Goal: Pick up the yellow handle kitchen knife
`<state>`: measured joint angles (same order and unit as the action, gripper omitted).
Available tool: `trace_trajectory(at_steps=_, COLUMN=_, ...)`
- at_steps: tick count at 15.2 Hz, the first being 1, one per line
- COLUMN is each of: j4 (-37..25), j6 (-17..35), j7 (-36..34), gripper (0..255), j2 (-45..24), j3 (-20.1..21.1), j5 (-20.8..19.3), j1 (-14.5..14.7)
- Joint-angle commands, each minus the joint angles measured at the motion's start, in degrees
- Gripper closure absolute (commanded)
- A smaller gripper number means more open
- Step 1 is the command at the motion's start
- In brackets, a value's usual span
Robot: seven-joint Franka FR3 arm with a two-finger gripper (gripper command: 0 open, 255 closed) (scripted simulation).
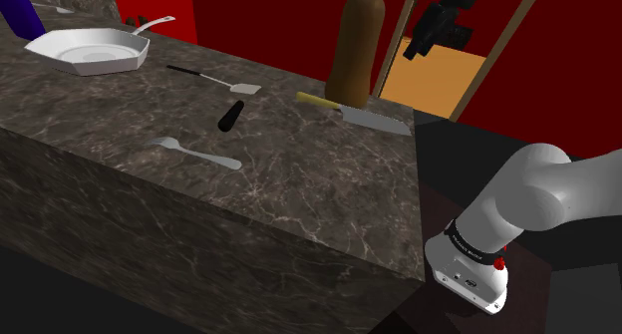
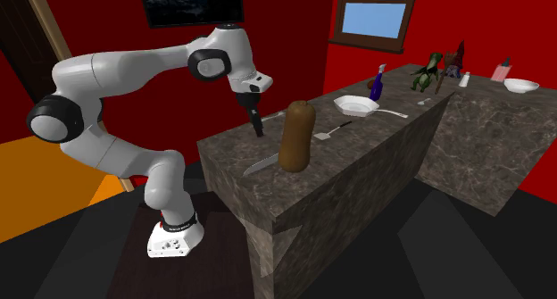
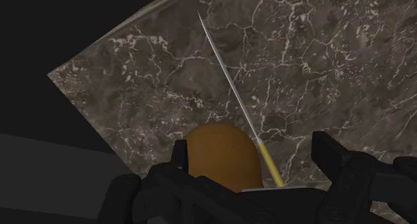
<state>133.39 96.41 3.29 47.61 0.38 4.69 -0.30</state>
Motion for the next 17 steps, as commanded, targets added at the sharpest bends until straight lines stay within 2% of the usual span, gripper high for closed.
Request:
trace_trajectory(at_steps=1, j4=0.0, j6=0.0, j7=0.0, gripper=0, j2=0.0, j3=0.0, j5=0.0, j1=0.0)
trace_trajectory(at_steps=12, j4=10.86, j6=11.87, j7=20.48, gripper=0, j2=-11.34, j3=-4.27, j5=-0.21, j1=7.76)
trace_trajectory(at_steps=17, j4=13.63, j6=15.22, j7=20.98, gripper=0, j2=-12.02, j3=-4.36, j5=-0.12, j1=7.82)
